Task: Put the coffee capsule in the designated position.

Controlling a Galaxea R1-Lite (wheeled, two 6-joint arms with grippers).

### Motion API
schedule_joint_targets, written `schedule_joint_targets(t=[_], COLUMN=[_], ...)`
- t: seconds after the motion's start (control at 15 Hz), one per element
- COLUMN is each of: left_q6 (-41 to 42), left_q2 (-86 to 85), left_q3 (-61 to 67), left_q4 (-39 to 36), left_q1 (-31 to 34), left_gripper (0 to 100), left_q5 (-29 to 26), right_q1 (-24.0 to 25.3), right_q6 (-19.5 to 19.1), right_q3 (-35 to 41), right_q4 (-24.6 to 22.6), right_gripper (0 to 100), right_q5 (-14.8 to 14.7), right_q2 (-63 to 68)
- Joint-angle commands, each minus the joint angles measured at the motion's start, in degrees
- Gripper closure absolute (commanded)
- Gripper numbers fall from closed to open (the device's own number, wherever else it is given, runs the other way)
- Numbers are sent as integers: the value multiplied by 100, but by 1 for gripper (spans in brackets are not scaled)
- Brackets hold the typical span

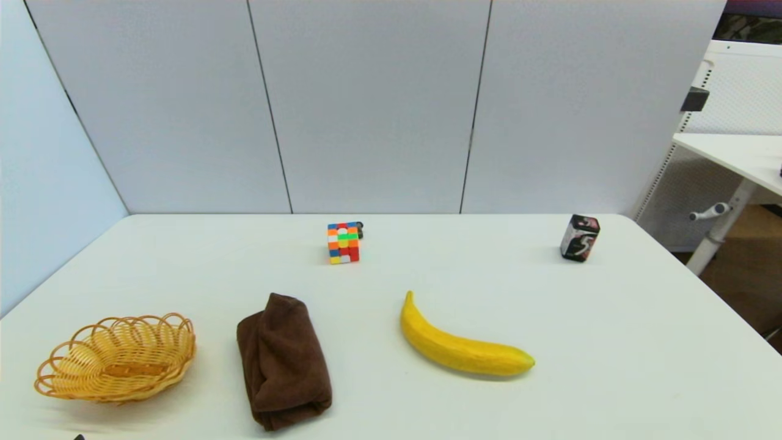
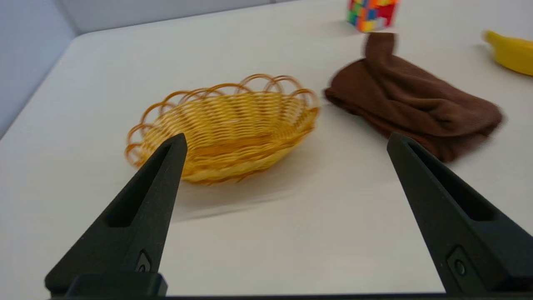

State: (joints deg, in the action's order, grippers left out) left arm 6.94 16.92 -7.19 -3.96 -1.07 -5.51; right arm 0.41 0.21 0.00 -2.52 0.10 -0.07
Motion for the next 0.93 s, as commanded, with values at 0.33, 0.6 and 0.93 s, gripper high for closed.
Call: schedule_joint_targets(t=[0.33, 0.6, 0.93], left_q6=[-105, -298, -509], left_q2=[-1613, -1692, -1692], left_q3=[675, 710, 719], left_q4=[519, 431, 414], left_q1=[19, 19, 19], left_gripper=[0, 0, 0], left_q5=[410, 446, 463], right_q1=[2, -6, 2], right_q6=[-3, -3, -3], right_q3=[97, 97, 97], right_q4=[-3, -3, -3], right_gripper=[0, 0, 0], right_q5=[-1, -1, -1], right_q2=[7, 7, 7])
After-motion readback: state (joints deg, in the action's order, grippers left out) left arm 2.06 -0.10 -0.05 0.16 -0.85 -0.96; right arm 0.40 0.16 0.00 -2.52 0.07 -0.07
